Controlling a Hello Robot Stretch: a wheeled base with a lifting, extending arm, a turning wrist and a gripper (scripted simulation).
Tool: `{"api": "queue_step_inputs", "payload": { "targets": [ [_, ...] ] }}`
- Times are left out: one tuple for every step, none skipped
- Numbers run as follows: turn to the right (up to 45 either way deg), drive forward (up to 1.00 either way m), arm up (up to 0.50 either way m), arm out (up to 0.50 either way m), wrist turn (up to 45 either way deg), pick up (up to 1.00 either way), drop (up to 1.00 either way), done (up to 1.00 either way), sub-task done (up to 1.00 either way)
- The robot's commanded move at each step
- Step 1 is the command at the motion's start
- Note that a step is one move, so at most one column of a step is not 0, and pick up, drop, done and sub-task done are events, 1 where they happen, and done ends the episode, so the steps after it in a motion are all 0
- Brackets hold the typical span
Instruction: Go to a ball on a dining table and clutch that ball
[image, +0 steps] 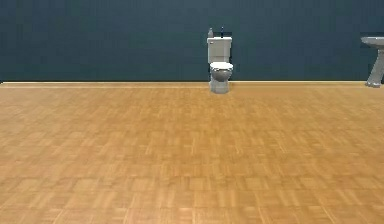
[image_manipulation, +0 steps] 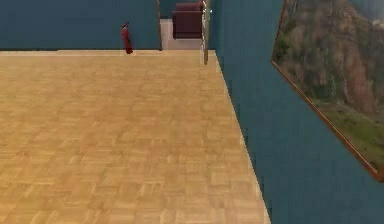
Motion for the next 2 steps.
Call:
{"api": "queue_step_inputs", "payload": {
  "targets": [
    [-45.0,0.0,0.0,0.0,0.0,0.0,0.0,0.0,0.0],
    [-33.0,0.0,0.0,0.0,0.0,0.0,0.0,0.0,0.0]
  ]
}}
